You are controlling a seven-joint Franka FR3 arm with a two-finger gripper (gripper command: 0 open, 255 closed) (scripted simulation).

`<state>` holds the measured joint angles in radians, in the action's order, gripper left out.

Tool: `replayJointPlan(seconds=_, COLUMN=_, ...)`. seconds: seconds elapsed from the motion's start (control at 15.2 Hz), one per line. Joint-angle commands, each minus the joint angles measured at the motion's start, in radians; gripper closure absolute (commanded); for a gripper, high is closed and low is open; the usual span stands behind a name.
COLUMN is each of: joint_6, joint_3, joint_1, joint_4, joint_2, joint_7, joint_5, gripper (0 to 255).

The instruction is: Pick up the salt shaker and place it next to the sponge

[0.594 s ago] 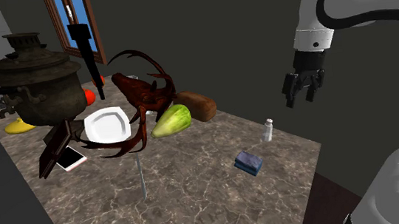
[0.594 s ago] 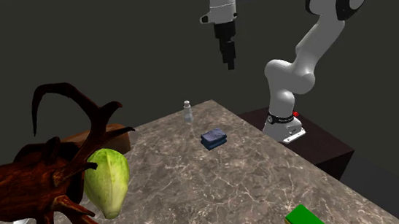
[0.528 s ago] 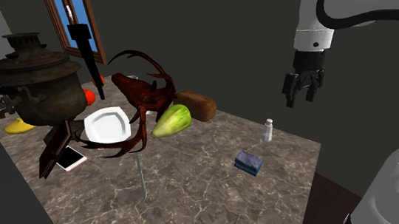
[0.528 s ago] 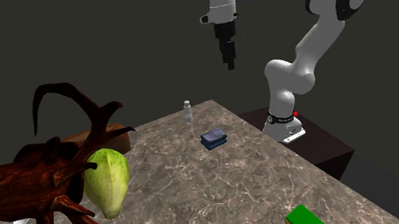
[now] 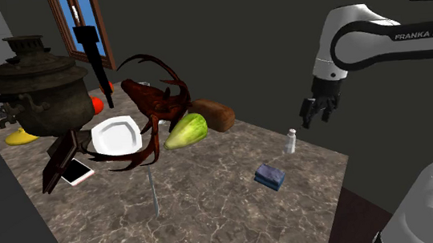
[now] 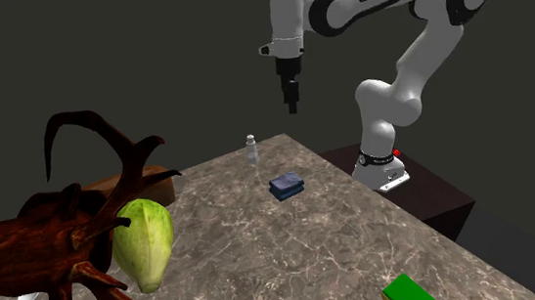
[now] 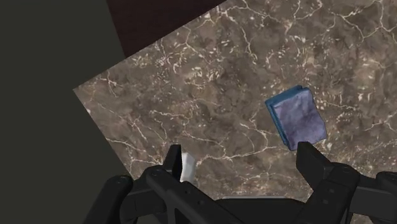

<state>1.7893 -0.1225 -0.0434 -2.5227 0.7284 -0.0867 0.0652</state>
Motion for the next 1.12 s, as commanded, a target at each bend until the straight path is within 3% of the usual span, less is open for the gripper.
replayJointPlan(seconds=0.0, joint_6=0.097, joint_3=-0.016, joint_1=-0.006, joint_4=-0.039, joint_2=-0.024, joint_7=0.017, joint_5=0.018, gripper=0)
replayJointPlan(seconds=0.4, joint_6=0.395, joint_3=-0.084, joint_1=-0.03, joint_4=-0.116, joint_2=-0.153, joint_7=0.082, joint_5=0.07, gripper=0)
replayJointPlan(seconds=0.79, joint_6=0.697, joint_3=-0.162, joint_1=-0.033, joint_4=-0.123, joint_2=-0.355, joint_7=0.158, joint_5=0.084, gripper=0)
replayJointPlan(seconds=1.06, joint_6=0.779, joint_3=-0.179, joint_1=-0.026, joint_4=-0.128, joint_2=-0.423, joint_7=0.175, joint_5=0.073, gripper=0)
